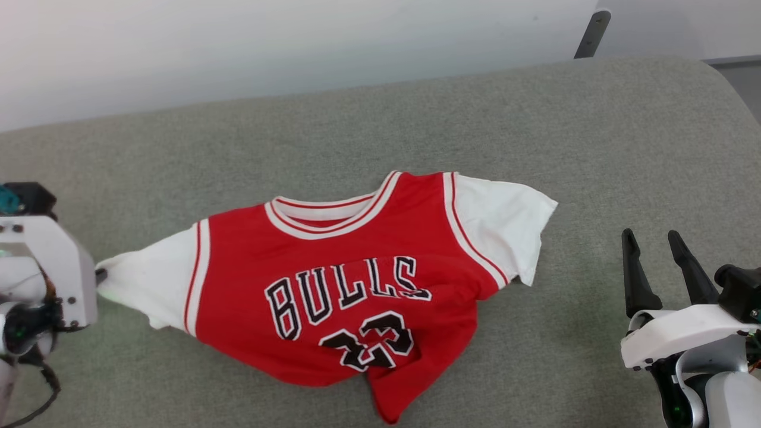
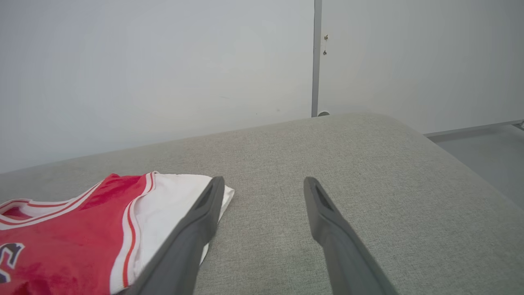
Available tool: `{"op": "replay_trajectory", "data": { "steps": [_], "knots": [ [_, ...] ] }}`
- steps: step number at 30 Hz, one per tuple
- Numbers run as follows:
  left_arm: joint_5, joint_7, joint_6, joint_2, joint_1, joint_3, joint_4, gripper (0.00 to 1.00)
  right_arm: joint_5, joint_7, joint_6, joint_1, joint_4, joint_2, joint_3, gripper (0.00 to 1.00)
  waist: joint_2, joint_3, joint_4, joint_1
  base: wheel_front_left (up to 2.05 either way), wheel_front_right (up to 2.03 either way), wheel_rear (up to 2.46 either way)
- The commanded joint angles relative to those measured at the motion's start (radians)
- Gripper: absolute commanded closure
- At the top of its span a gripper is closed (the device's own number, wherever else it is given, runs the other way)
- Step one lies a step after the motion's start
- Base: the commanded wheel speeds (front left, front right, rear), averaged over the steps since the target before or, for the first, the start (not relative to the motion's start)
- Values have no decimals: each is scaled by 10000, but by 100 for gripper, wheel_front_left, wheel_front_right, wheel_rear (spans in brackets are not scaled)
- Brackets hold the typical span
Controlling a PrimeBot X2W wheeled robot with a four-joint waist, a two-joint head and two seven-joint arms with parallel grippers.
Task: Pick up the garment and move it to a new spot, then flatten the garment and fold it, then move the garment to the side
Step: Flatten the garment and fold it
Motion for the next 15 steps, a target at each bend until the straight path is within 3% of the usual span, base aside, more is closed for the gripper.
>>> {"op": "replay_trajectory", "data": {
  "steps": [1, 9, 12, 13, 14, 15],
  "knots": [
    [34, -46, -25, 8, -8, 16, 117, 100, 16, 29, -10, 114, -35, -60, -9, 0, 0, 34, -27, -1, 0, 0, 0],
    [-135, -452, -105, -309, 272, 17, 1020, 98, 67, 105, -10, 57, -116, -40, 45, 0, 0, 228, -75, -1, 0, 0, 0],
    [-251, -694, -147, -548, 287, 47, 1319, 80, 74, 148, -10, -4, -121, -33, 102, 0, 0, 278, -66, -1, 0, 0, 0],
    [-265, -759, -142, -603, 279, 58, 1417, 63, 65, 143, -10, -30, -129, -29, 124, 0, 0, 289, -61, -1, 0, 0, 0],
    [-268, -823, -153, -640, 258, 52, 1503, 53, 57, 155, -10, -52, -139, -24, 139, 0, 0, 298, -53, -1, 0, 0, 0],
    [-293, -855, -160, -690, 237, 52, 1584, 35, 54, 152, -10, -65, -151, -21, 157, 0, 0, 302, -44, -1, 0, 0, 0]
  ]
}}
